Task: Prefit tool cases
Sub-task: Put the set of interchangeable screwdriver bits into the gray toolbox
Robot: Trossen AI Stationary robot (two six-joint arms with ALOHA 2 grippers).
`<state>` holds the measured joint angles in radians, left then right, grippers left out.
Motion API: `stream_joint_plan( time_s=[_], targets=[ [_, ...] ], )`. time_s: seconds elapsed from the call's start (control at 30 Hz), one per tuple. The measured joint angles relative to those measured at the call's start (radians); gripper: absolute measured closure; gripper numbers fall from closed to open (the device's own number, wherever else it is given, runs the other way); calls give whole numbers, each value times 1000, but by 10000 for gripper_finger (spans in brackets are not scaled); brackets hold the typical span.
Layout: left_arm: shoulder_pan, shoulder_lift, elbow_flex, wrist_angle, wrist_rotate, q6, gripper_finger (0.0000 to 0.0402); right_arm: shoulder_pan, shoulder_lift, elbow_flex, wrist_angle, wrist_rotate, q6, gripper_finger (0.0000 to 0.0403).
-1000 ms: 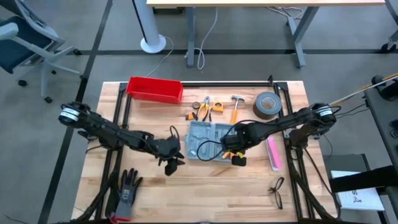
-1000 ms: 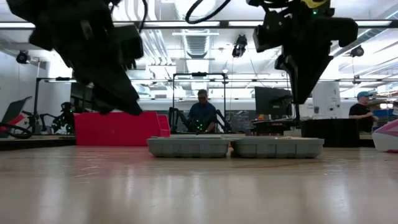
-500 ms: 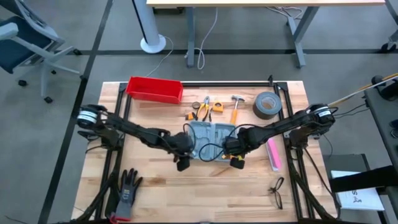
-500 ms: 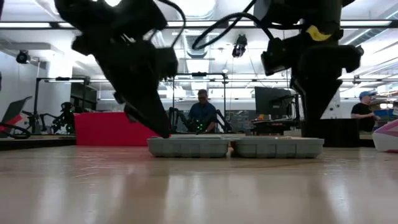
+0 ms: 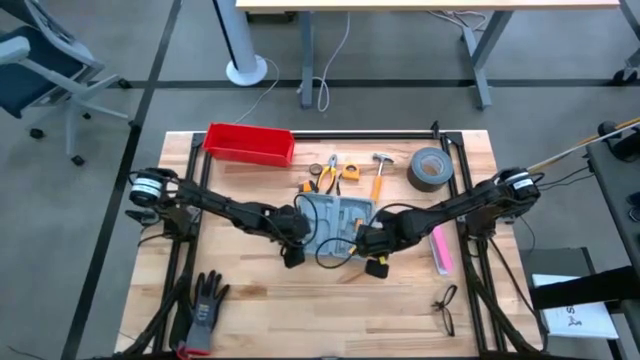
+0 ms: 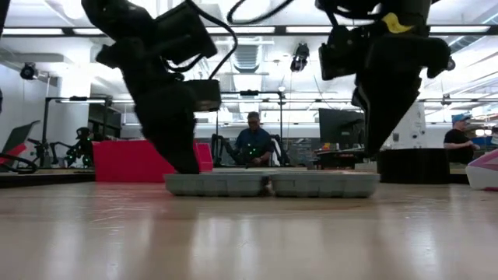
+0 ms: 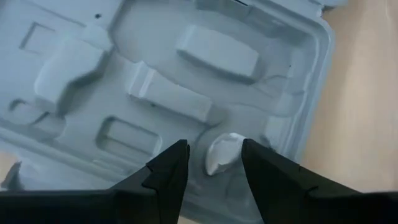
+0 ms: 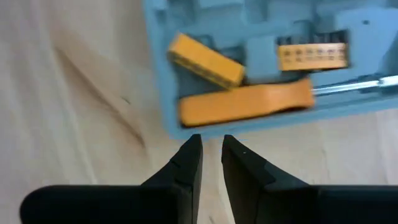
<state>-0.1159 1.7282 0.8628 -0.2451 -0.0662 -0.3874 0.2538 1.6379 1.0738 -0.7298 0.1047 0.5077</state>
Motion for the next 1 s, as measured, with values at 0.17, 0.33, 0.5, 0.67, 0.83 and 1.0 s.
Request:
stream_joint_plan(
  time_s=[0.17,0.33,0.5,0.67,0.83,1.0],
  targets=[
    [-34,-24,-36,-22,18,-13,239,15,2,23,88,-8,-21,344],
    [-75,-66,-75,-43,34,-15,239,15,58,92,92,-23,-67,331],
    [-99,-114,-105,-71,56,-33,239,4,161,145,77,-27,-164,334],
    [-128,-160,-152,-77,61,-71,239,2,213,173,76,-10,-216,348],
    [-146,-186,-182,-68,61,-96,239,10,238,200,85,9,-239,356],
    [-151,-200,-186,-69,61,-100,239,27,254,233,83,35,-240,354]
  ],
)
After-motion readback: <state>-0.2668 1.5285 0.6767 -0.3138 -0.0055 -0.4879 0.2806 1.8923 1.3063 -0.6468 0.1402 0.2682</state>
